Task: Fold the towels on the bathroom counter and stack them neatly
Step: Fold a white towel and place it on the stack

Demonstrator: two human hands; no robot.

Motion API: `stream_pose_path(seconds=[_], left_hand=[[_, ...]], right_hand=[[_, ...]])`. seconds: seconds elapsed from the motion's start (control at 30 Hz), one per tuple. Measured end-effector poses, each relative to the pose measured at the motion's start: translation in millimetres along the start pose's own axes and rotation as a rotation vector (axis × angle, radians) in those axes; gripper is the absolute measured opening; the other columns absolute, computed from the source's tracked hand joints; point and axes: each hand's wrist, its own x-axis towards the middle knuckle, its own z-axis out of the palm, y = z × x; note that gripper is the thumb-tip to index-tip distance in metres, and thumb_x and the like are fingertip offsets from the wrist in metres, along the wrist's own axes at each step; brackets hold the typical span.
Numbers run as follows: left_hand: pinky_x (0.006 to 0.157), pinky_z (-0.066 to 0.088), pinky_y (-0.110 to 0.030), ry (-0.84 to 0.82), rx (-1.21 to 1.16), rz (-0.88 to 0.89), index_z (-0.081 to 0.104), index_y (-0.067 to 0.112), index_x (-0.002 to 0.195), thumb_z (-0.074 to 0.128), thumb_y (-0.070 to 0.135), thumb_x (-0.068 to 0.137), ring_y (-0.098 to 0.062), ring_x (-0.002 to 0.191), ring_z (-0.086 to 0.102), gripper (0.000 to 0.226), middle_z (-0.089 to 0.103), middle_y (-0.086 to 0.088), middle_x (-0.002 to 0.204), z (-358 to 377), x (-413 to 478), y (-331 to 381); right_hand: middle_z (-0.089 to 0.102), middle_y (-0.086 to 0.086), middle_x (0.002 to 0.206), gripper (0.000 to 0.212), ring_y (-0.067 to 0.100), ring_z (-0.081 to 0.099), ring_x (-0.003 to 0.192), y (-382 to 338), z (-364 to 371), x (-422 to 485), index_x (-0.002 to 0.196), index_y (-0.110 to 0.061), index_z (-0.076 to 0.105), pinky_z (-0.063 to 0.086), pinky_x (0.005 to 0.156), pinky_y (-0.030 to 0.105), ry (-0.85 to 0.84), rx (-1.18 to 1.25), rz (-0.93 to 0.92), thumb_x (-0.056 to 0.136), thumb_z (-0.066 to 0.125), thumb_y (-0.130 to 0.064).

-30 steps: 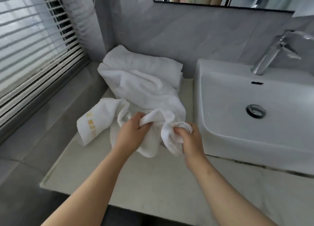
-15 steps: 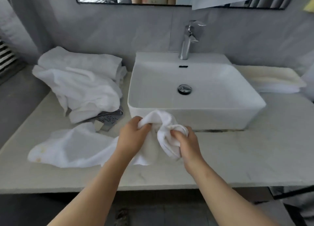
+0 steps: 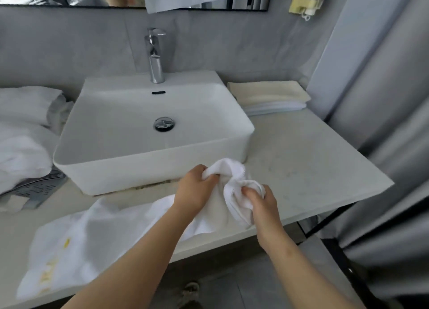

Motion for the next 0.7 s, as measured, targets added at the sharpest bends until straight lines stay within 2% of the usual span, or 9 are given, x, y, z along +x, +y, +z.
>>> stream_pose_path(seconds=[0.07,0.17,0.33,0.5,0.57,0.63,0.7], left_hand=[[0.068,0.044,-0.028,-0.031,0.007,0.022,0.06,0.009,0.096,0.051,0.029,0.091,-0.018,0.078,0.057,0.022,0.064,-0.002,0.086,21,14,12],[0.064,0.042,-0.025,-0.073,0.055,0.074,0.059,0.011,0.095,0.049,0.029,0.091,-0.012,0.072,0.053,0.022,0.06,0.003,0.08,52,36,31],[0.075,0.046,-0.035,-0.146,0.098,0.137,0.057,0.013,0.097,0.047,0.036,0.092,-0.021,0.084,0.058,0.026,0.063,0.0,0.087,108,81,63],[0.076,0.044,-0.032,-0.207,0.123,0.138,0.055,0.015,0.106,0.045,0.037,0.094,-0.022,0.09,0.057,0.027,0.062,0.0,0.095,153,127,90],[0.078,0.046,-0.033,-0.228,0.123,0.124,0.055,0.016,0.107,0.044,0.036,0.094,-0.022,0.092,0.058,0.026,0.063,-0.001,0.097,167,144,97],[0.08,0.046,-0.033,-0.241,0.14,0.106,0.054,0.018,0.108,0.044,0.035,0.094,-0.022,0.093,0.057,0.025,0.062,0.0,0.098,179,159,103],[0.079,0.045,-0.031,-0.236,0.154,0.095,0.054,0.02,0.109,0.045,0.033,0.094,-0.021,0.096,0.057,0.023,0.062,0.001,0.099,187,171,107]], right_hand=[[0.059,-0.001,0.094,0.016,0.01,0.055,0.084,-4,-18,12,0.098,-0.02,0.056,0.04,0.061,0.025,0.027,0.005,0.008,0.087,0.06,-0.03],[0.059,-0.003,0.091,0.012,0.01,0.055,0.081,-14,-43,36,0.092,-0.022,0.055,0.039,0.06,0.025,0.088,0.027,-0.004,0.086,0.062,-0.03],[0.059,0.001,0.089,0.012,0.014,0.056,0.079,-30,-81,90,0.088,-0.018,0.057,0.042,0.062,0.026,0.191,0.041,-0.014,0.085,0.063,-0.027],[0.056,0.001,0.075,0.015,0.013,0.053,0.069,-47,-113,143,0.073,-0.017,0.056,0.04,0.061,0.027,0.219,-0.044,-0.035,0.087,0.061,-0.021],[0.058,0.003,0.081,0.012,0.013,0.055,0.071,-50,-124,165,0.082,-0.013,0.058,0.041,0.061,0.026,0.234,-0.057,-0.033,0.086,0.062,-0.024],[0.06,0.002,0.087,0.03,0.012,0.056,0.076,-50,-132,184,0.094,-0.011,0.058,0.042,0.061,0.024,0.26,-0.053,-0.02,0.077,0.065,-0.035],[0.06,0.0,0.089,0.033,0.01,0.056,0.078,-49,-140,200,0.099,-0.012,0.058,0.041,0.062,0.024,0.258,-0.055,-0.001,0.078,0.066,-0.036]])
